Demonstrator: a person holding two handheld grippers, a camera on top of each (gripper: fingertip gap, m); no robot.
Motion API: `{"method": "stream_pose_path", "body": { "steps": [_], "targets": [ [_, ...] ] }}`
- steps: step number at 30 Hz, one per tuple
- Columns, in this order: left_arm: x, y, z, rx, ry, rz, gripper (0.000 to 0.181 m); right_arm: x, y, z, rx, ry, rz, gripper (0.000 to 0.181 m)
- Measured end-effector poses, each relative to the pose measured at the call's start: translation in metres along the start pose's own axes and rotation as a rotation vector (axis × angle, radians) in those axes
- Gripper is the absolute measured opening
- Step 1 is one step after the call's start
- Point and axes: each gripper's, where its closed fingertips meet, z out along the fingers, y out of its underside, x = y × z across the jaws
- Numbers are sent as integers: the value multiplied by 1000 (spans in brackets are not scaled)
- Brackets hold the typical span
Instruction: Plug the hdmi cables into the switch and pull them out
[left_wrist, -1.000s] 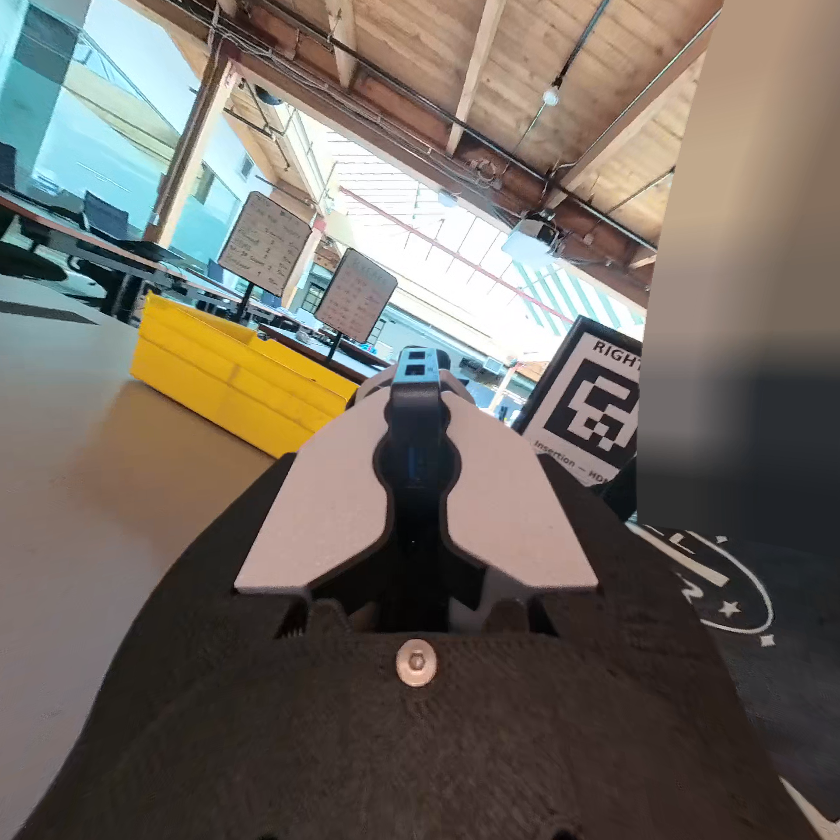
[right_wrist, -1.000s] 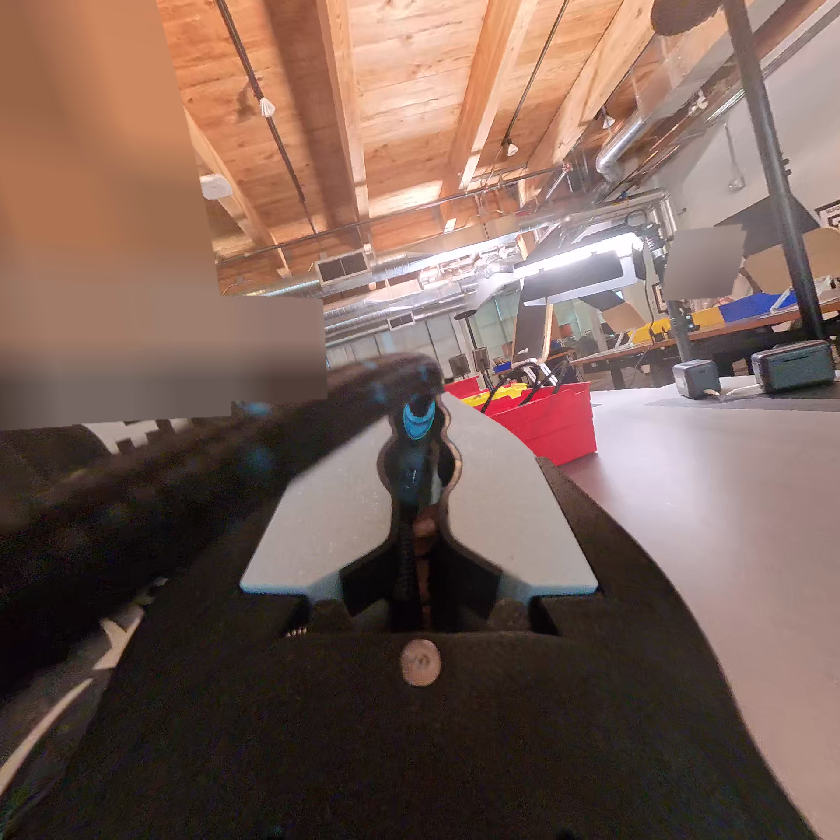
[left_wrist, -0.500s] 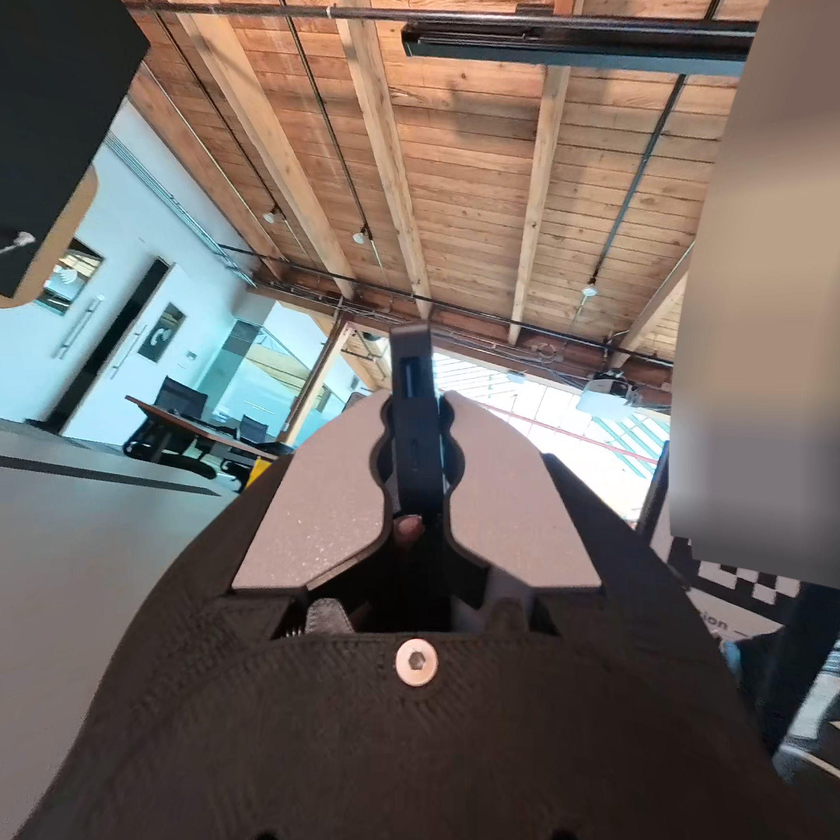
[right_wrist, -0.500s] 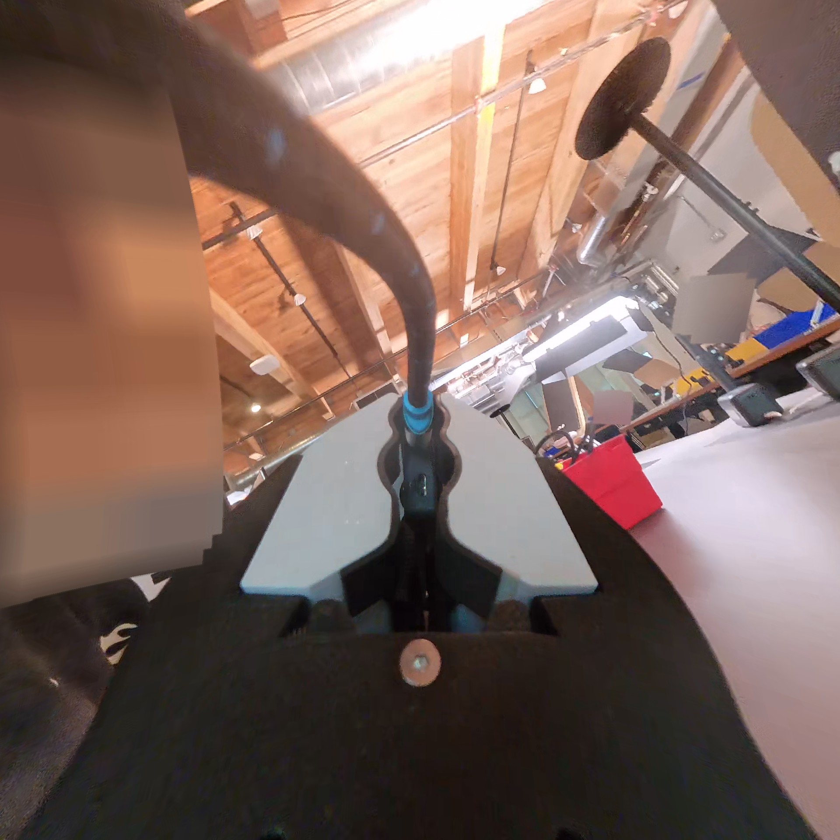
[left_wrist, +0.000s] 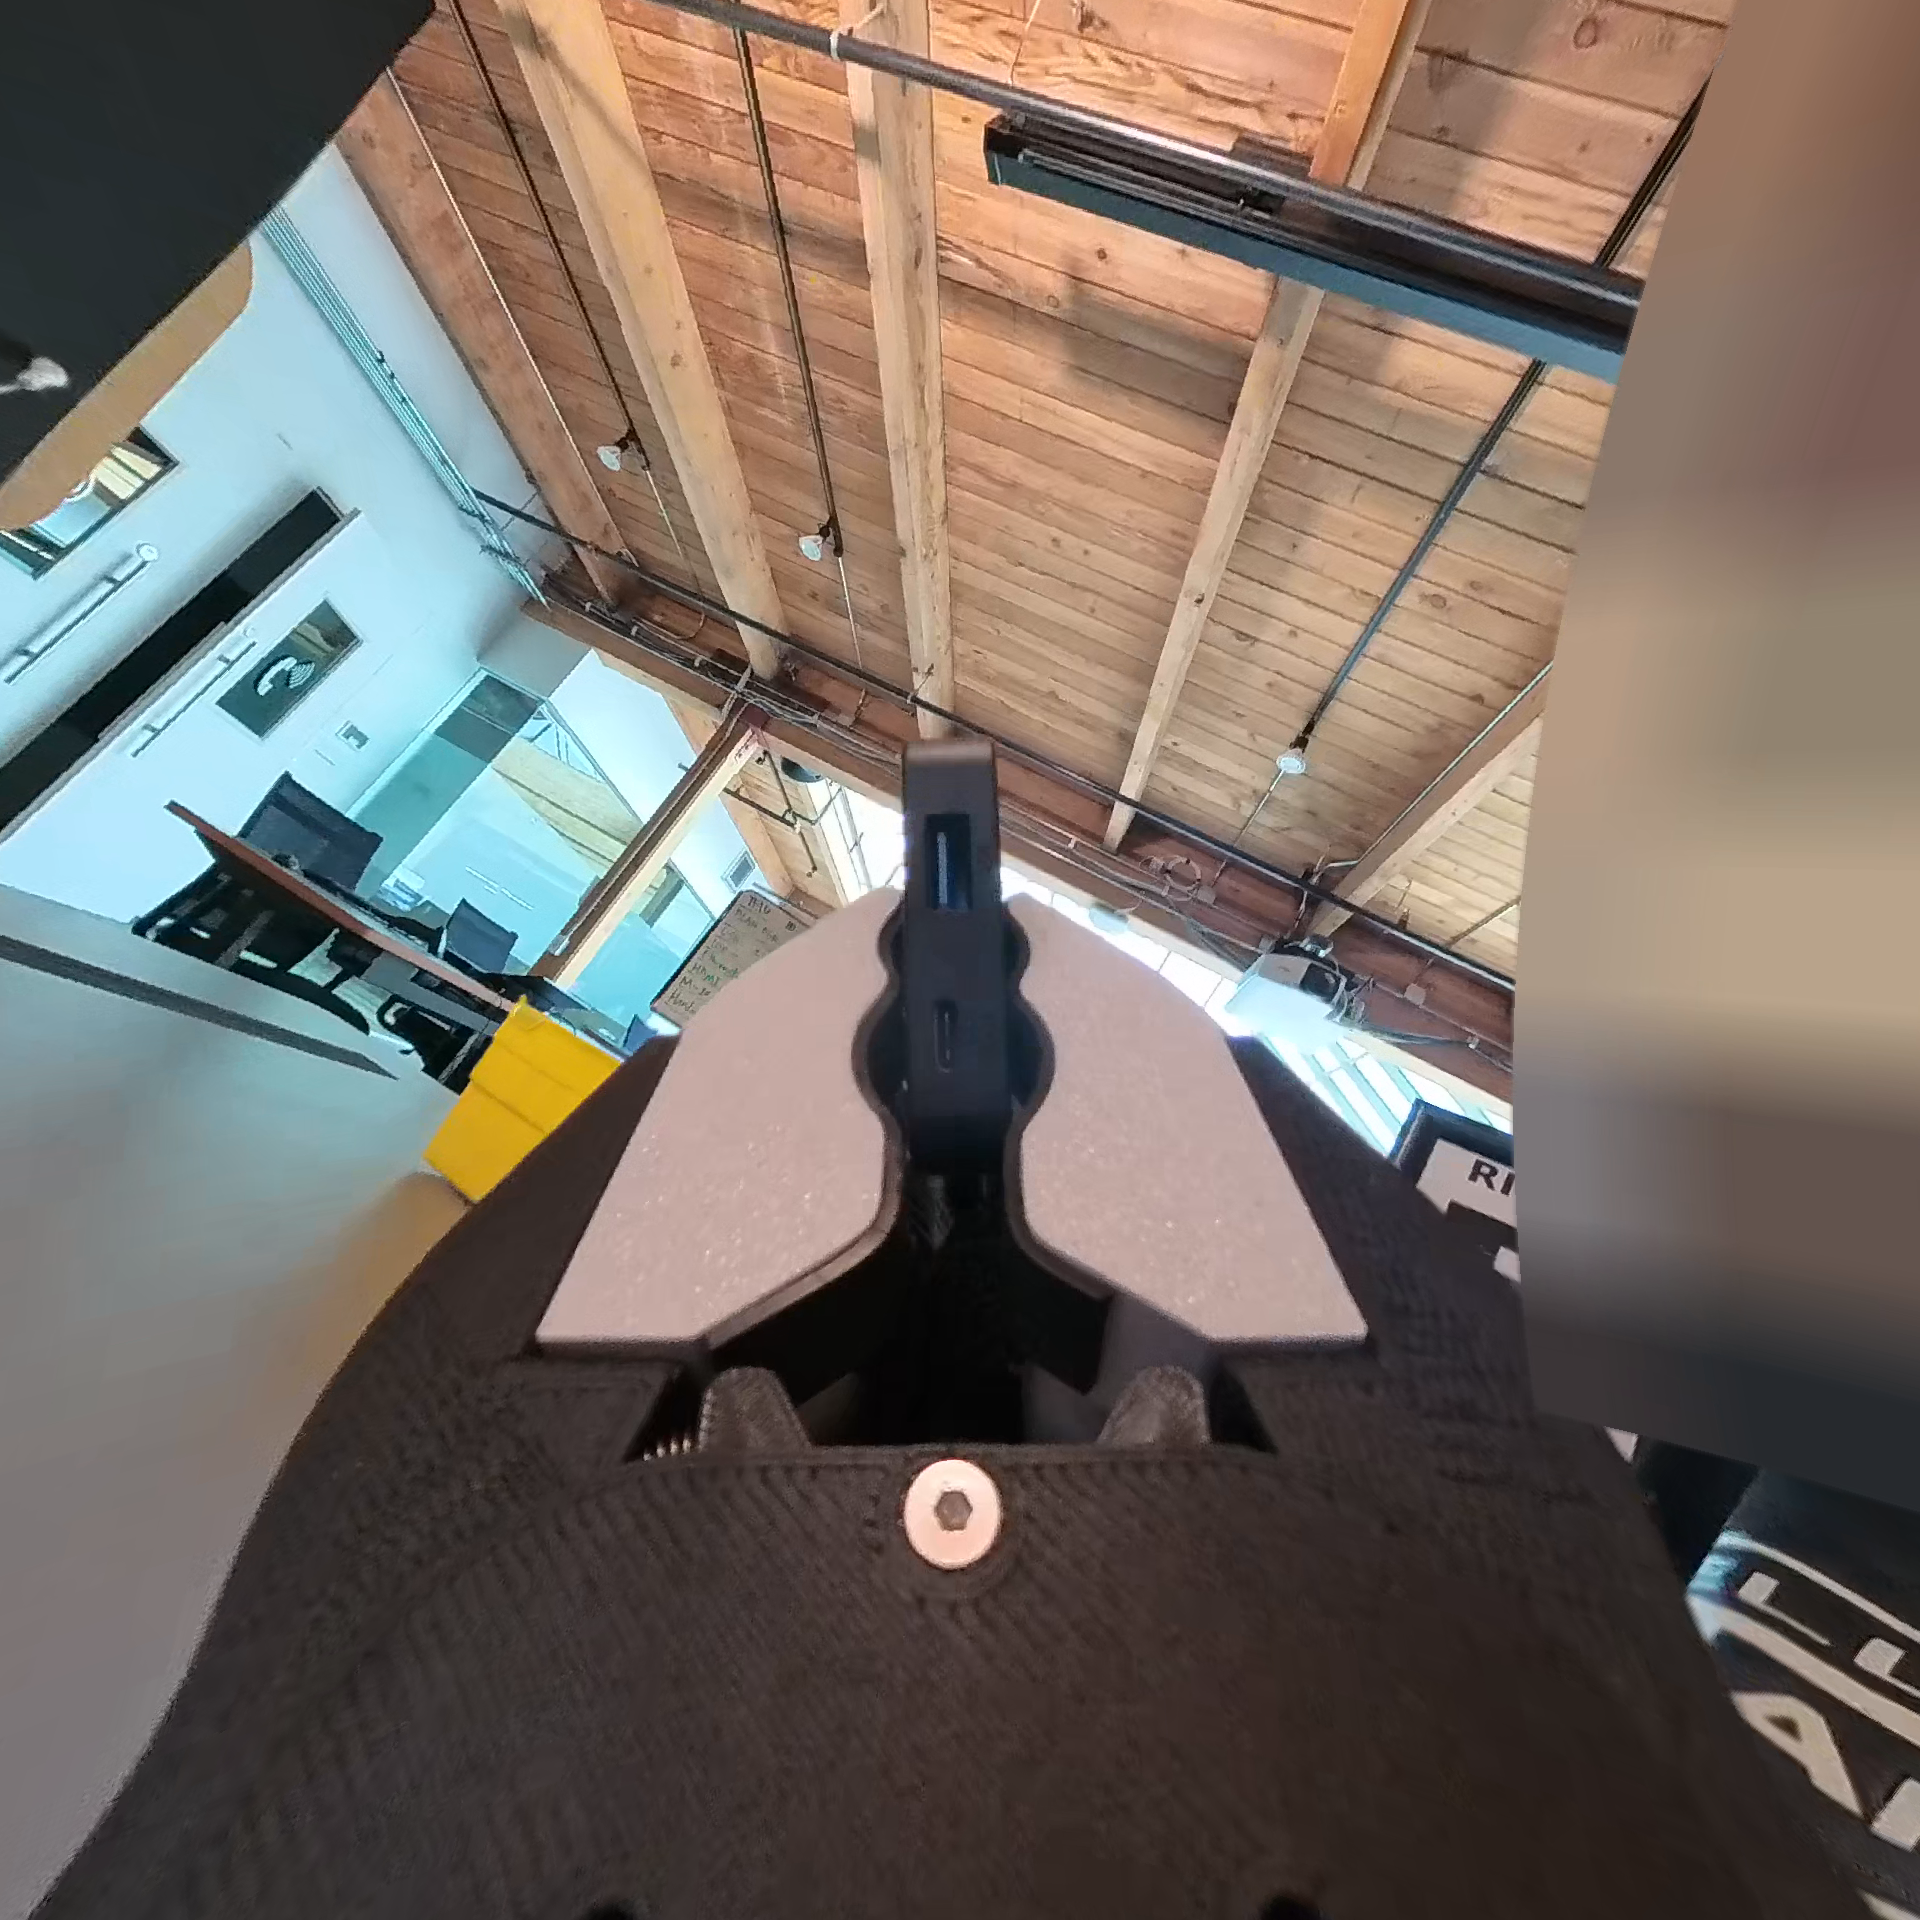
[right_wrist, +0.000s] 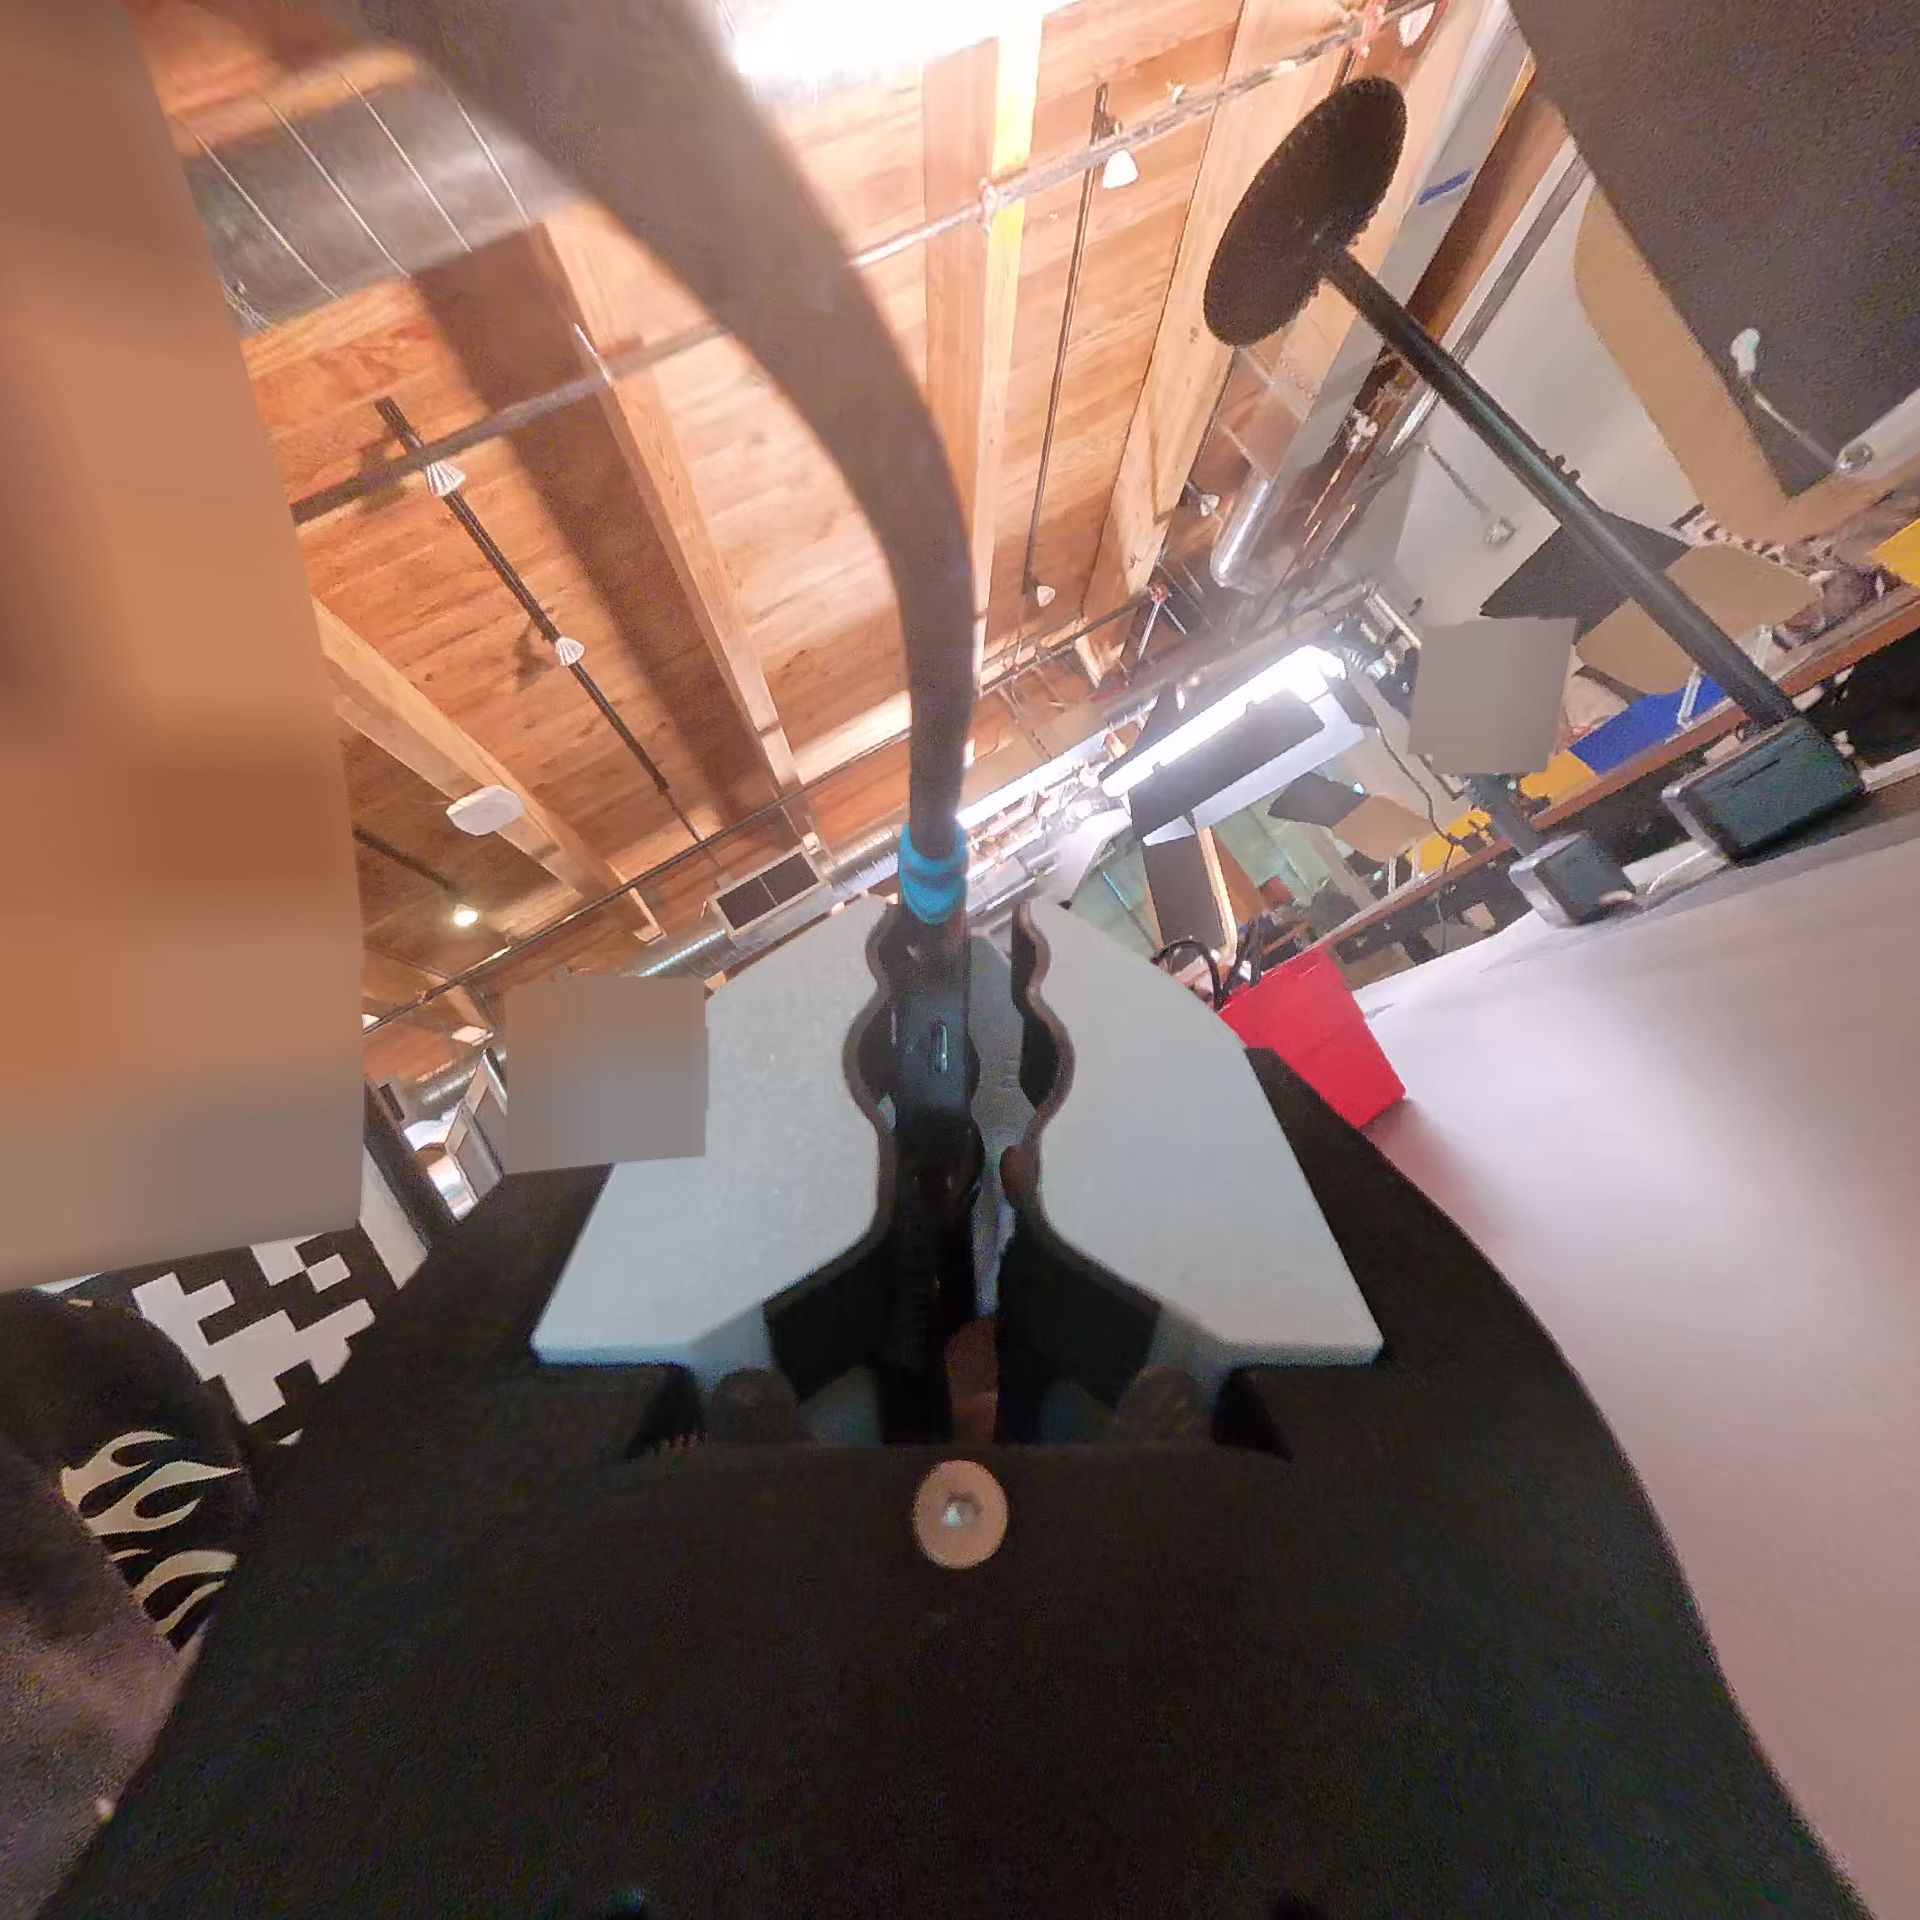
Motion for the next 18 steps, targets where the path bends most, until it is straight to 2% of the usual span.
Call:
{"method": "stream_pose_path", "body": {
  "steps": [2,18],
  "targets": [
    [-1,2,0,-4,-10,-6,12,-3,-1,-1,34,-7,-18,13],
    [-9,1,-2,34,-93,37,11,7,-3,3,40,10,94,10]
  ]
}}
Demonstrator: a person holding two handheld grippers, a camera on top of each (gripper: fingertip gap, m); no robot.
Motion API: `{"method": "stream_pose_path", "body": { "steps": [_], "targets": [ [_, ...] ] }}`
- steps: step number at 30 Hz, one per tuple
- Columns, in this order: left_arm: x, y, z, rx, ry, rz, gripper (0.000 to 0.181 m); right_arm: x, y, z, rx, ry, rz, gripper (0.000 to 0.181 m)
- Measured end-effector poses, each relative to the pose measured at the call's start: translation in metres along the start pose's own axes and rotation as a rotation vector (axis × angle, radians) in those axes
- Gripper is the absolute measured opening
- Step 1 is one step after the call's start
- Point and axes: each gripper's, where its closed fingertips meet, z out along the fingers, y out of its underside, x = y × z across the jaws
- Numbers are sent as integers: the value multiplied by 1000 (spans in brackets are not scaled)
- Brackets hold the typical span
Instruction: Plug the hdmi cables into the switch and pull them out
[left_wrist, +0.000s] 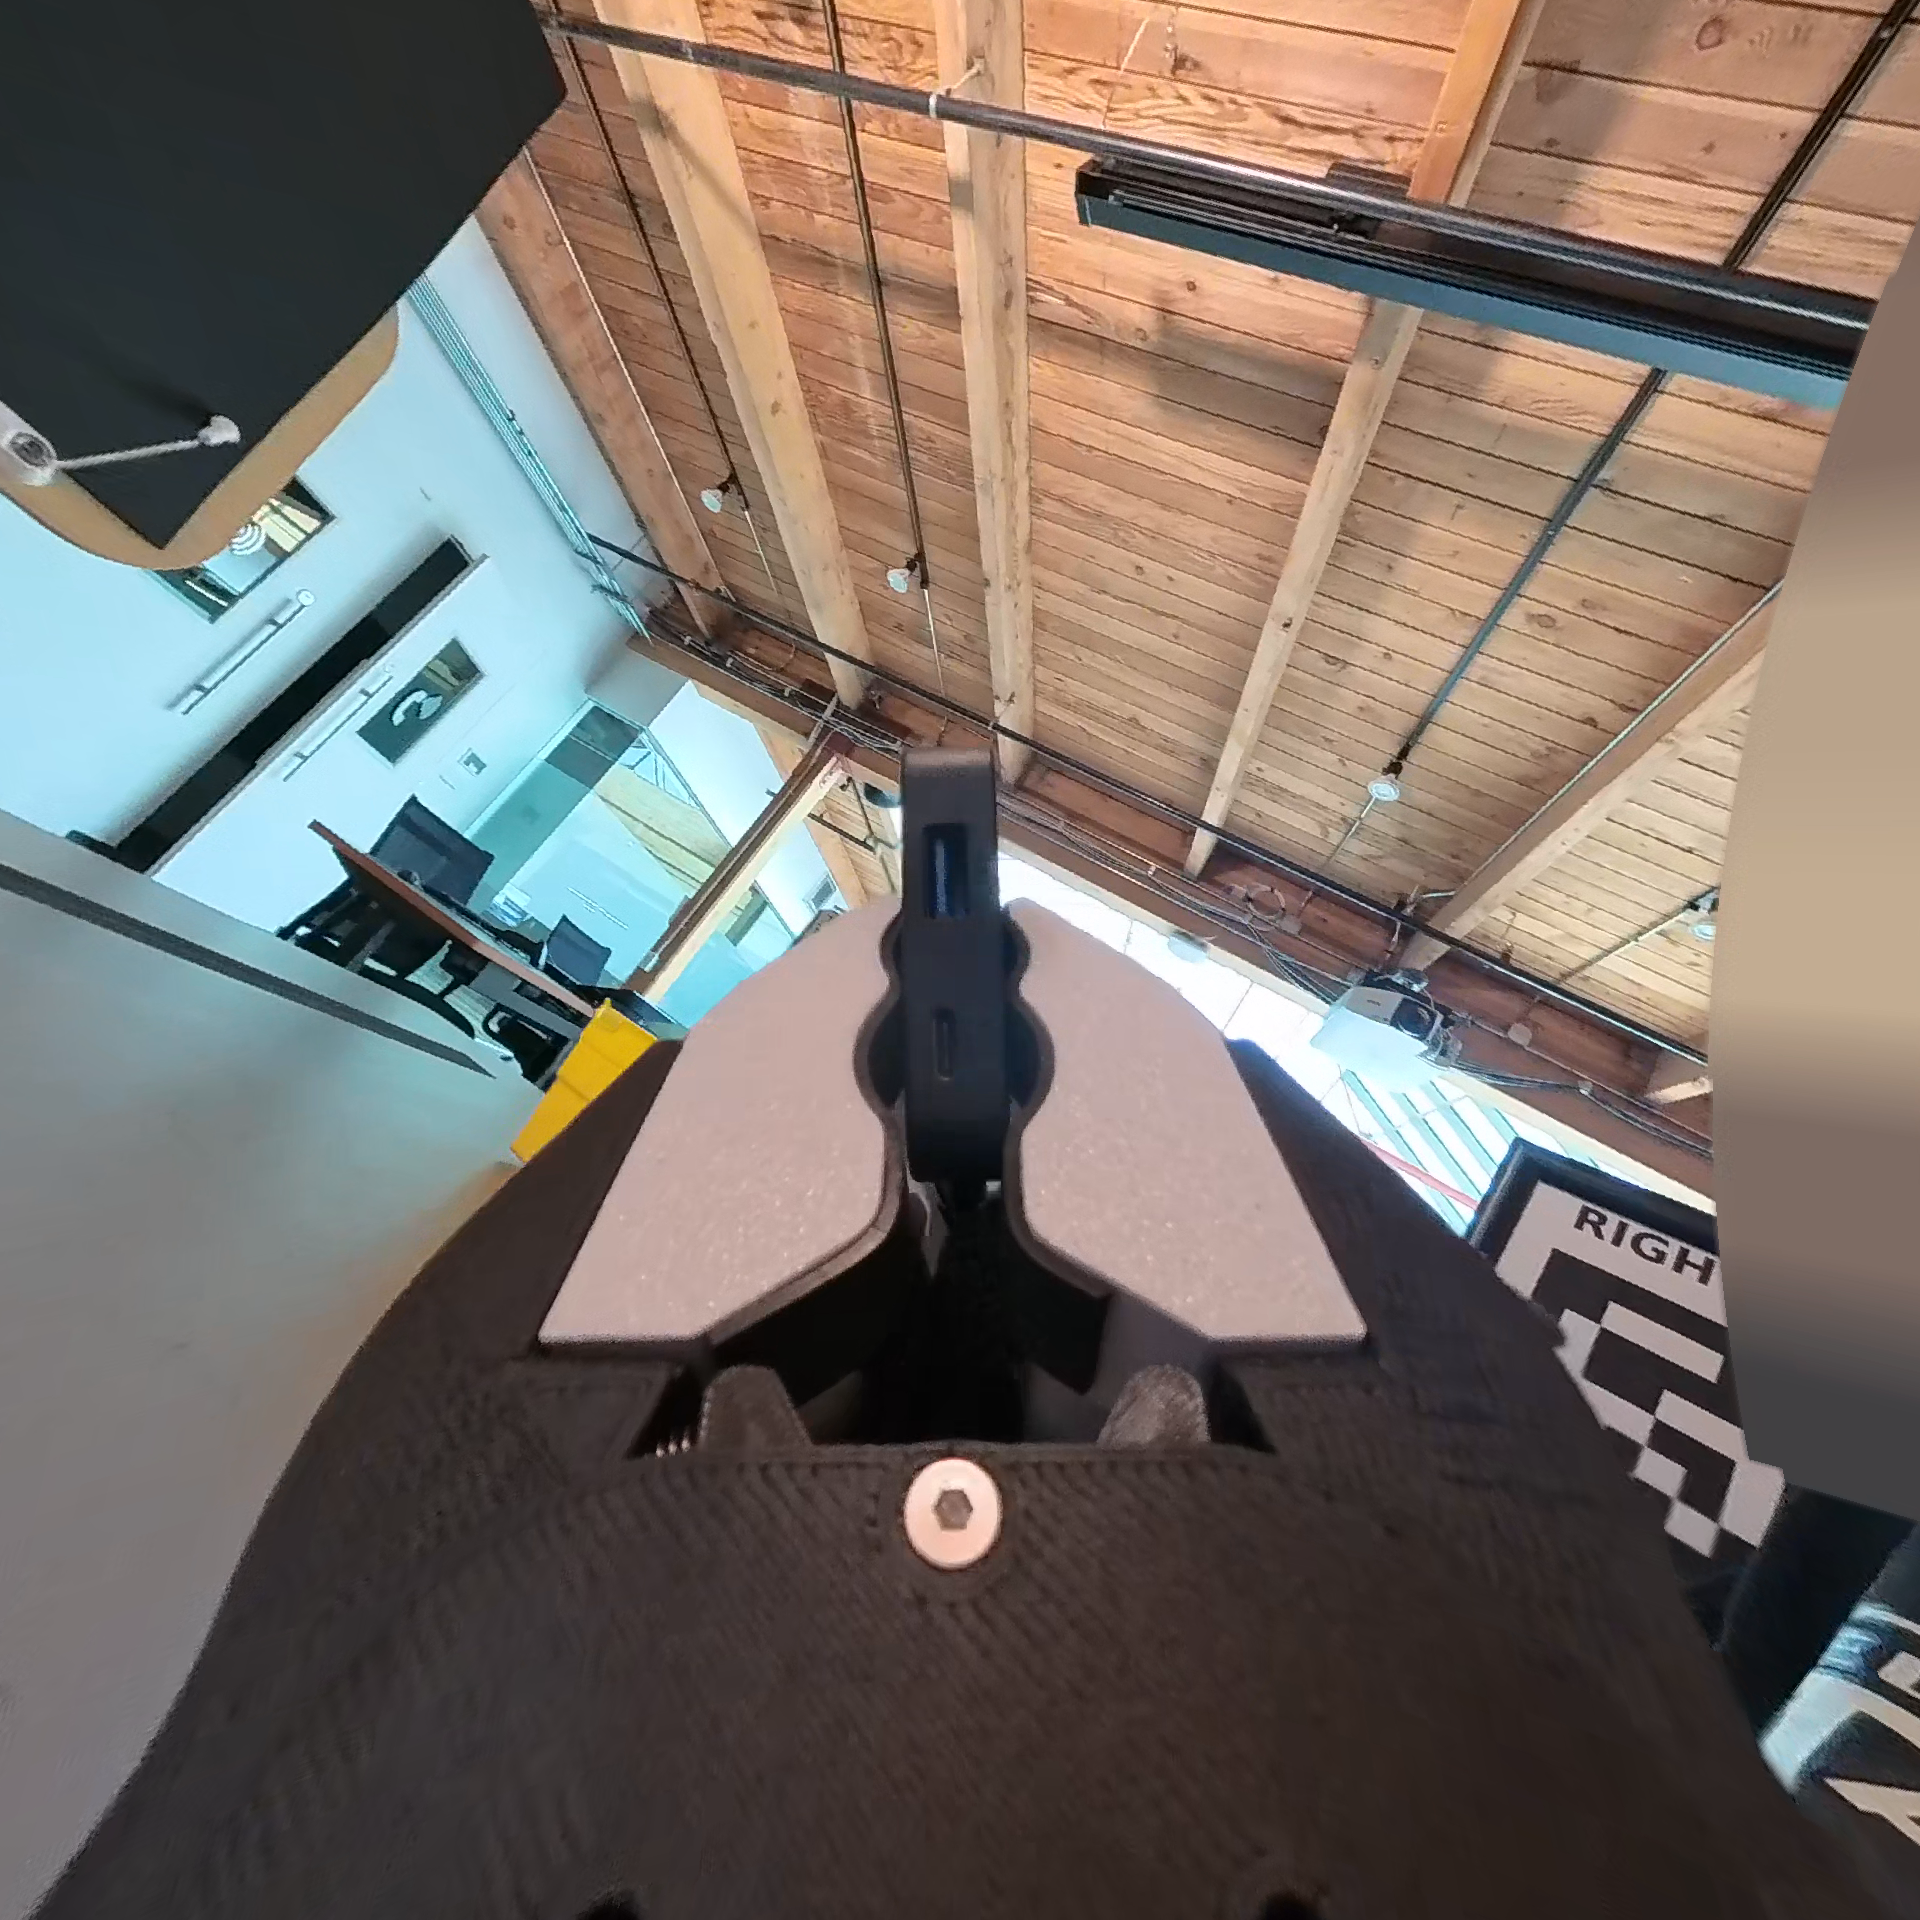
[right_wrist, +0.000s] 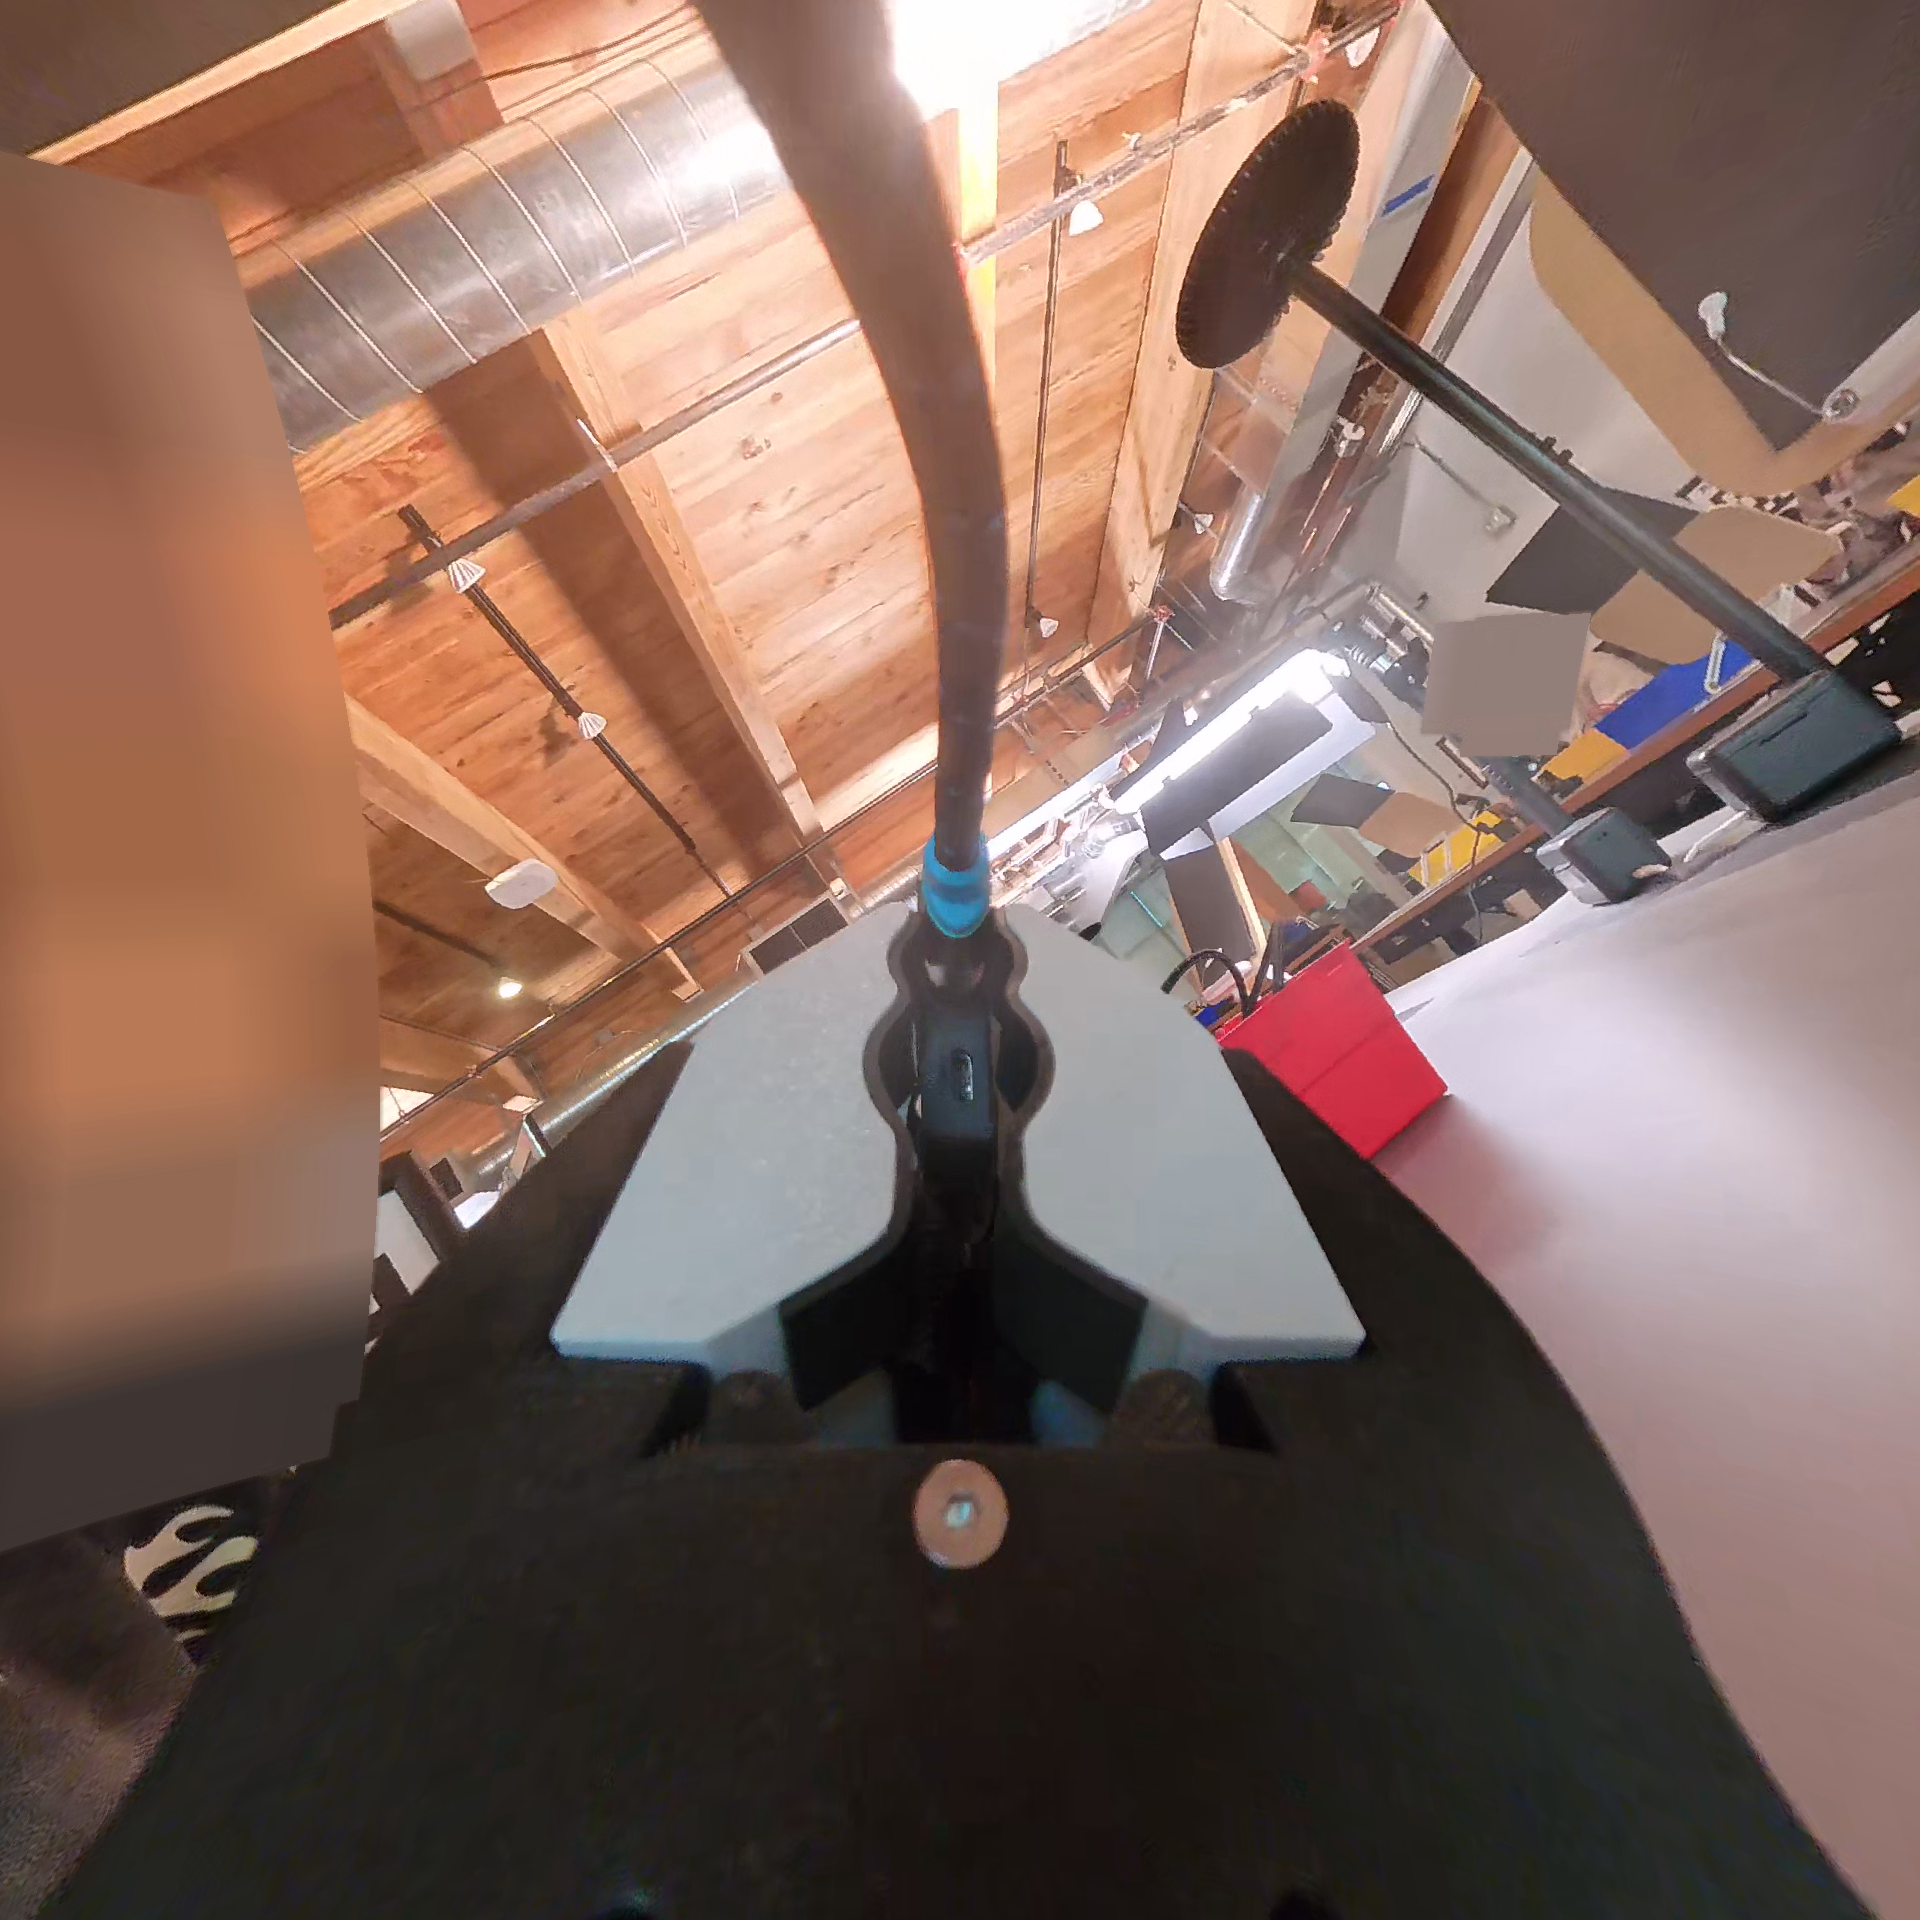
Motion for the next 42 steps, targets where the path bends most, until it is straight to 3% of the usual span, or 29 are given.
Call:
{"method": "stream_pose_path", "body": {
  "steps": [3,5,6,7,13,17,20,23,27,30,32,34,38,42],
  "targets": [
    [-1,-10,-1,54,-2,6,11,0,-2,7,59,15,93,11],
    [-17,-55,-16,318,-67,-166,11,-2,-51,-4,378,-27,102,11],
    [-19,-70,-21,392,-47,-277,12,-1,-59,-2,392,-32,38,11],
    [-11,-76,-22,412,-9,-280,11,0,-60,1,367,-11,-41,11],
    [20,-90,-20,231,115,-41,13,-36,-34,21,28,-46,-382,11],
    [-1,-81,-27,-22,42,175,13,-31,-54,22,-170,82,-583,11],
    [-20,-81,-37,-87,-97,328,13,-22,-100,16,-292,270,-849,12],
    [-13,-74,-38,-111,-50,328,13,-18,-179,-11,-294,552,-1131,11],
    [-17,-73,-38,-114,-38,240,13,-38,-309,-108,-104,1135,-1459,12],
    [-19,-74,-39,-101,-35,202,13,-71,-367,-189,10,1560,-1571,12],
    [-20,-73,-39,-107,-33,182,13,-87,-386,-224,63,1736,-1623,12],
    [-21,-72,-38,-113,-38,175,13,-91,-396,-246,22,1895,-1689,12],
    [-21,-72,-38,-112,-37,185,13,-60,-400,-266,-251,2103,-1744,11],
    [-20,-72,-39,-111,-31,177,13,-6,-391,-270,-543,2139,-1712,12]
  ]
}}
